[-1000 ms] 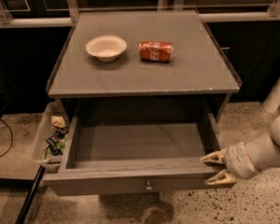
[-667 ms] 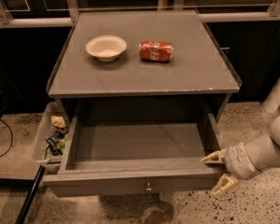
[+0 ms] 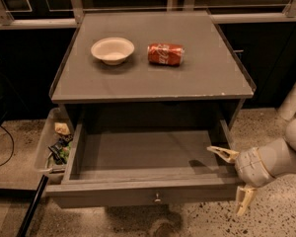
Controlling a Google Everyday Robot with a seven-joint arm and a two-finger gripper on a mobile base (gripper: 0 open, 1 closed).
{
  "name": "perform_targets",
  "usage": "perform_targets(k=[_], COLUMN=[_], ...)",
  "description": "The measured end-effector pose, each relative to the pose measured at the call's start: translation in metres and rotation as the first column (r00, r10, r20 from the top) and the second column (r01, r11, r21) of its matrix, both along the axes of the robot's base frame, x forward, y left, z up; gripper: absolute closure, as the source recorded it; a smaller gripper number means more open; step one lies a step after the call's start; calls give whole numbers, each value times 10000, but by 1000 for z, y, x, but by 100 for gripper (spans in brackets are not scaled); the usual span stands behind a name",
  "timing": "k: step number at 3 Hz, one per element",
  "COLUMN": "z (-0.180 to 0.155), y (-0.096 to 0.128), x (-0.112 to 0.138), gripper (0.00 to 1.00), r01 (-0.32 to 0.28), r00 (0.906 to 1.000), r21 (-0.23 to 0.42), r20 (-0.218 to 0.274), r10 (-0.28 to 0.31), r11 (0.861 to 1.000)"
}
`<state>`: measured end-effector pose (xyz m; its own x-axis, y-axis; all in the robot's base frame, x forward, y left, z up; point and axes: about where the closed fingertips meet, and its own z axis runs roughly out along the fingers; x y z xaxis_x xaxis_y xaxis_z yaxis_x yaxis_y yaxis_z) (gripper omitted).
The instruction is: Open top drawer
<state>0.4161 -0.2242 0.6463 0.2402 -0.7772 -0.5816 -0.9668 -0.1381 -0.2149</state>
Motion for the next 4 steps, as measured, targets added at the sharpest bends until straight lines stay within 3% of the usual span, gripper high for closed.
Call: perform_targets(k=[2, 4], z=[87, 196], y=[17, 15], x=[25, 68], gripper=[0, 0], r01=[-852, -1035], r00=[9915, 9780], r21=[-564, -901], r20=[935, 1723], r10=[902, 1178], r11=[9948, 9905])
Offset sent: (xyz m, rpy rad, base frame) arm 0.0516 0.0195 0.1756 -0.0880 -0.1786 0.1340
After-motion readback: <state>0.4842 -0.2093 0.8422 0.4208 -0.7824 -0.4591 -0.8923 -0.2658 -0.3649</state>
